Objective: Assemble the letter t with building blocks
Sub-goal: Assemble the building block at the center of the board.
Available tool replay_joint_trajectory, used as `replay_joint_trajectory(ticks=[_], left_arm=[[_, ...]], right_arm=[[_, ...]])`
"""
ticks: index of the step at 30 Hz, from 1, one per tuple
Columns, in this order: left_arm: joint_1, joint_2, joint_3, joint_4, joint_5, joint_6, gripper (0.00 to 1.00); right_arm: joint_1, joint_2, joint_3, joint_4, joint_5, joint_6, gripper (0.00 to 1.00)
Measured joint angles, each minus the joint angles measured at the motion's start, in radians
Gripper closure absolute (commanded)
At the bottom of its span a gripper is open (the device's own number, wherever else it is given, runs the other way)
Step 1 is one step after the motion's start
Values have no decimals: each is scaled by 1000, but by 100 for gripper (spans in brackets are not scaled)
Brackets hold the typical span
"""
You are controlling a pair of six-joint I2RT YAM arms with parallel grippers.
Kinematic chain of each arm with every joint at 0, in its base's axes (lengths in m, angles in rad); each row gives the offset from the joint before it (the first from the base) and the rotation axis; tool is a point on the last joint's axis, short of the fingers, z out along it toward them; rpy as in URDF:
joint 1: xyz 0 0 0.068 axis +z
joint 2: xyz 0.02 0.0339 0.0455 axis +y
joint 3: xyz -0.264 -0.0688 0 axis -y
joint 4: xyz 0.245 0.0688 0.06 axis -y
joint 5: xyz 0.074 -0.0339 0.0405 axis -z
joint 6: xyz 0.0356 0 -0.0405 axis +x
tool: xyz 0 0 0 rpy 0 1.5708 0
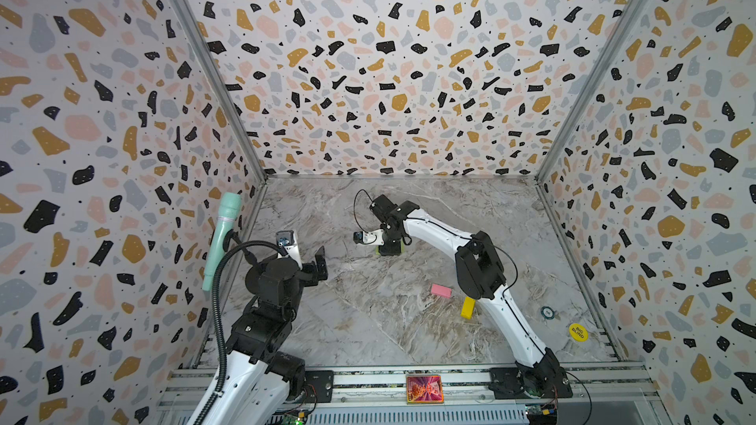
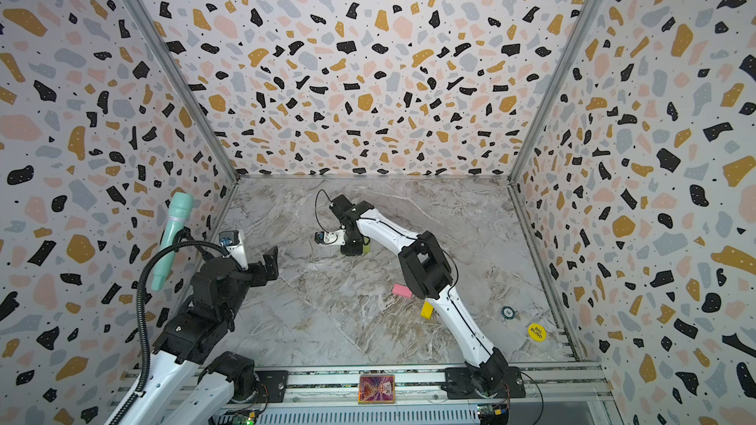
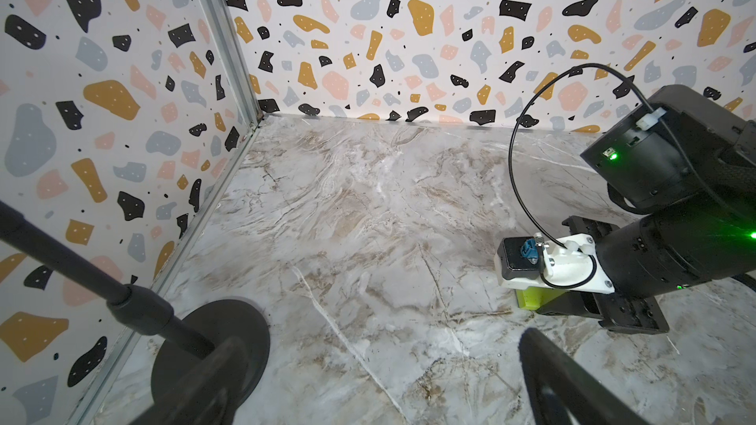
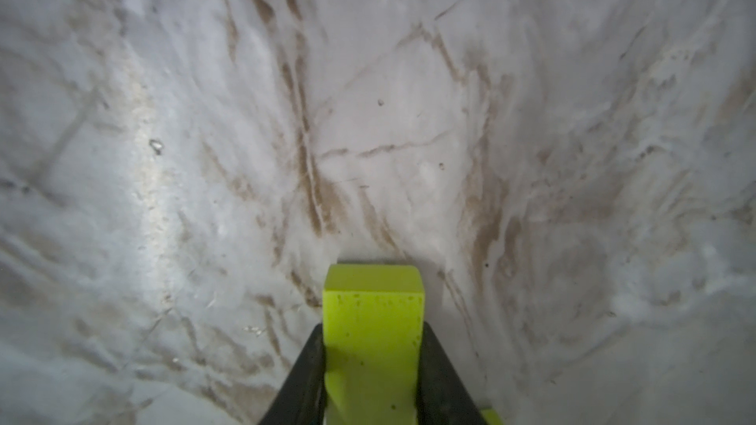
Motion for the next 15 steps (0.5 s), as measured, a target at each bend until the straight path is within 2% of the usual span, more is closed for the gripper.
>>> replay_joint_trajectory(ticks=[15], left_arm=[[0, -8, -1, 0, -6, 0, 1]], right_arm=[[-9, 2, 0, 27, 33, 0, 84]])
